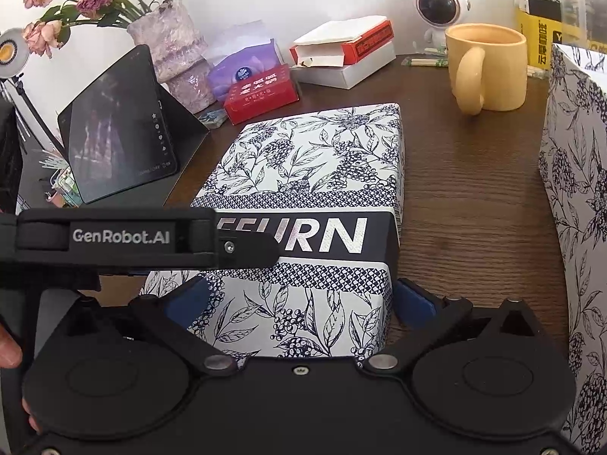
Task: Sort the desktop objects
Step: 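Grasp the XIEFURN lid by its sides with both grippers, then lift the XIEFURN lid with both grippers and carry it over the storage box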
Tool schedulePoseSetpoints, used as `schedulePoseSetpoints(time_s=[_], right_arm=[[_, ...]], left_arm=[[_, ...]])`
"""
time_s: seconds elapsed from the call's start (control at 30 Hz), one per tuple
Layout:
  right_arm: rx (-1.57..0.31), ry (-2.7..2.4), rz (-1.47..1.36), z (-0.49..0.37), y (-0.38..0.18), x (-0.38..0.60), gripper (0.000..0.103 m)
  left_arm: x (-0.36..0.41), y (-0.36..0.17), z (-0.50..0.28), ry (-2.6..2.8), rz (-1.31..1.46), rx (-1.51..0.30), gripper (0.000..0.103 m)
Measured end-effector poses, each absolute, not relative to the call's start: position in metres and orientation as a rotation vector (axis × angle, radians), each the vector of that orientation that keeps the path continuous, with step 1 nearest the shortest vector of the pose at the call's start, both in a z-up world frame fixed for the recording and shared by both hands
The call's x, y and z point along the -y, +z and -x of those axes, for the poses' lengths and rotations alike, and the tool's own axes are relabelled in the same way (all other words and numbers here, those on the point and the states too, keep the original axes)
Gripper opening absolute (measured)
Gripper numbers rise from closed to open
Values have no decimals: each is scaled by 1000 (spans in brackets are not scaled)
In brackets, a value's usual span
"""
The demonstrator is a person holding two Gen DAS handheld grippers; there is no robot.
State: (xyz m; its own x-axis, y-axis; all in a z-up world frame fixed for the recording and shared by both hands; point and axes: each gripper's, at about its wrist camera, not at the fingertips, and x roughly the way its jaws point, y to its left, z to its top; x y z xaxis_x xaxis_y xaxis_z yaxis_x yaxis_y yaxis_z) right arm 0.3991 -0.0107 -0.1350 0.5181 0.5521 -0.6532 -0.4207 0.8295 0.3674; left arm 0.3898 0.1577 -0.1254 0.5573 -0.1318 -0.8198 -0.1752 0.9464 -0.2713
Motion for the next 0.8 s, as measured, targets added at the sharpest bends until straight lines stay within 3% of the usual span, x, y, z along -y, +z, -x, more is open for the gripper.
schedulePoseSetpoints(time_s=[0.23,0.4,0.8], right_arm=[[-818,625,-174,-385,-115,12,103],[-791,608,-167,-325,-93,30,103],[-726,567,-151,-180,-39,72,103]], left_arm=[[-157,-101,-370,87,375,-973,103],[-149,-72,-339,82,372,-912,103],[-97,-9,-189,53,390,-837,103]])
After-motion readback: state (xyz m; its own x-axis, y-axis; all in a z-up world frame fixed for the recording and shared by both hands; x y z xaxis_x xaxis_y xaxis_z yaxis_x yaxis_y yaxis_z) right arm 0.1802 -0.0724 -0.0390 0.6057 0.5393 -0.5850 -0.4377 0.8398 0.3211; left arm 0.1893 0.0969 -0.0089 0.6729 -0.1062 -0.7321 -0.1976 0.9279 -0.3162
